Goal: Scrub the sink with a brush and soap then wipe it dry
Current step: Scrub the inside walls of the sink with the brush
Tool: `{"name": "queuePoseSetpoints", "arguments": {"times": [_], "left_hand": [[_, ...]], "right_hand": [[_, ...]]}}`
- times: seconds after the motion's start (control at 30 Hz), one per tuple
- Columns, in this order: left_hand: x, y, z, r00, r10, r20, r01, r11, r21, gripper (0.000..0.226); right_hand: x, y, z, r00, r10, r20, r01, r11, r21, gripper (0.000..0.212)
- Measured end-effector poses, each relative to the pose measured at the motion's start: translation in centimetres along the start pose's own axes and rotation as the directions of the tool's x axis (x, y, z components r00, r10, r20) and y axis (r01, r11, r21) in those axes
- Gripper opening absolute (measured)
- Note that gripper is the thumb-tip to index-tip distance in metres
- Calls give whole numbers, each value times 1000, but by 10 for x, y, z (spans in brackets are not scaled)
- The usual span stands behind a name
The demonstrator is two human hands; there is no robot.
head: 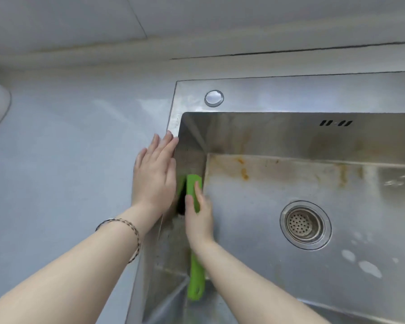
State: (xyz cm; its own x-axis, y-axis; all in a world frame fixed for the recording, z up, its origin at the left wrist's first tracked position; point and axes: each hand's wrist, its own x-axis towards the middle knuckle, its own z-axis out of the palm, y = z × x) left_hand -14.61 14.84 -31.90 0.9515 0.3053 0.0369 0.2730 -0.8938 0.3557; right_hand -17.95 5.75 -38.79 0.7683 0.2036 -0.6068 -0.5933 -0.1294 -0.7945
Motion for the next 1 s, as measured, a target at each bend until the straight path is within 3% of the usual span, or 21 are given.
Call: {"name": "queuePoseSetpoints", "arguments": {"times": [0.07,0.1,0.23,0.37,0.5,0.63,0.77,0.83,0.9,1.0], "left_hand": [[0,-3,-1,1000,-3,-14,2,997,-74,51],[1,-5,-1,1000,-11,-22,8,992,-128,51],[0,-8,0,997,-56,-53,37,952,-304,48],[1,-7,-1,997,-42,-68,18,948,-318,50],[2,-9,2,996,-10,-93,-20,950,-312,53],[2,-10,2,993,7,-118,-43,949,-311,52],[3,-11,3,991,15,-133,-54,954,-295,51],[3,-10,4,989,24,-143,-65,955,-288,51],[2,-10,3,987,29,-157,-72,958,-277,50],[4,-11,4,988,27,-155,-71,957,-281,49]], "right_hand": [[19,5,-3,977,211,-8,-209,972,111,42],[26,-1,-3,973,232,1,-229,959,167,41],[31,-30,3,996,-93,-1,90,959,268,36],[46,-21,-1,998,-11,-67,23,985,170,42],[52,-47,6,960,-255,-113,261,965,36,44],[63,-38,8,984,-127,-128,119,990,-70,45],[60,-53,10,946,-298,-130,292,954,-68,45],[70,-45,8,968,-217,-125,207,974,-86,45],[76,-41,8,994,-36,-105,21,990,-140,46],[59,-47,13,992,-51,-114,39,994,-98,47]]}}
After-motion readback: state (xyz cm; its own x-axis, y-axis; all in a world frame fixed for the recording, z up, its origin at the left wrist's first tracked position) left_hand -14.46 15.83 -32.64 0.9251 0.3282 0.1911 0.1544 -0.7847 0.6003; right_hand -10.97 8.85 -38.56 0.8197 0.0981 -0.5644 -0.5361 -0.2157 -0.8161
